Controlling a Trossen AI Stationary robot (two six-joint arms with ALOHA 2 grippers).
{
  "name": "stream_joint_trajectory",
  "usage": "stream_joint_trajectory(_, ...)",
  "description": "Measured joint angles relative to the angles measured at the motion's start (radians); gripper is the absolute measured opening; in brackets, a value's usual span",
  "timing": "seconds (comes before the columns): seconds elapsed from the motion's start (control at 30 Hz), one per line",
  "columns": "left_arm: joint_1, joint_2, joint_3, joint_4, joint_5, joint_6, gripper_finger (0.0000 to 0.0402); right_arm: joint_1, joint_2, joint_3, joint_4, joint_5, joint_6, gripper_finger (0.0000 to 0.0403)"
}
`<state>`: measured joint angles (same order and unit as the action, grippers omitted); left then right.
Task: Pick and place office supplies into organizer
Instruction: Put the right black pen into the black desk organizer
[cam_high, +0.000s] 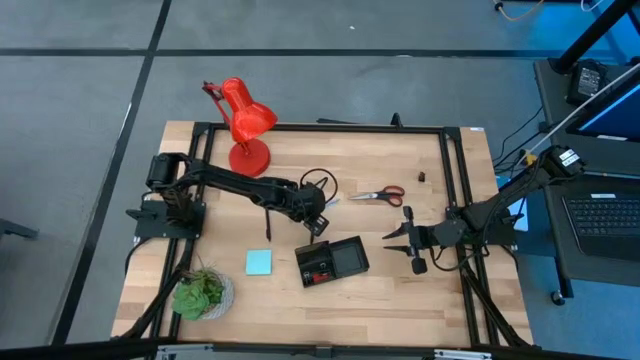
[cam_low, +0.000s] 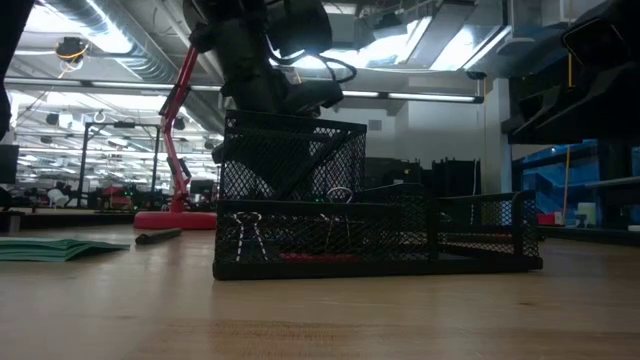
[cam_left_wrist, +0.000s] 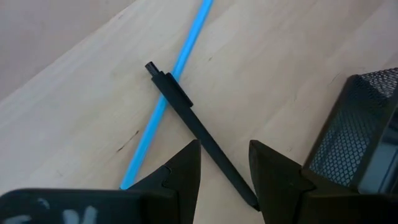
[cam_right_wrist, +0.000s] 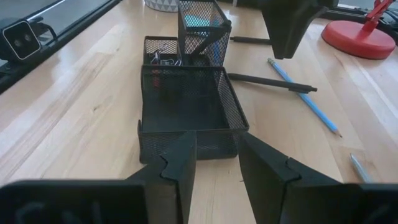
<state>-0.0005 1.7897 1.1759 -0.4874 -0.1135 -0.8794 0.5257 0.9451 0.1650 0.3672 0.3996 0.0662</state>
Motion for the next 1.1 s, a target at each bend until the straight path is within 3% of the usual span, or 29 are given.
stream_joint_trajectory(0.23, 0.000, 0.028, 0.003, 0.019, -0.001, 0.001, 0.0129, 0.000, 0.000, 0.000, -0.001, 0.000, 0.000, 0.0122)
stream_joint_trajectory(0.43, 0.002, 0.123, 0.078, 0.005, 0.028, 0.046, 0.0129, 0.000, 0.000, 0.000, -0.007, 0.000, 0.000, 0.0122)
stream_joint_trajectory(0.67, 0.003, 0.208, 0.195, -0.182, 0.021, 0.056, 0.0129, 0.000, 0.000, 0.000, -0.014, 0.000, 0.008, 0.0122)
stream_joint_trajectory(1.1, -0.002, 0.221, 0.204, -0.252, 0.005, 0.025, 0.0129, 0.000, 0.000, 0.000, -0.035, 0.000, 0.007, 0.0122)
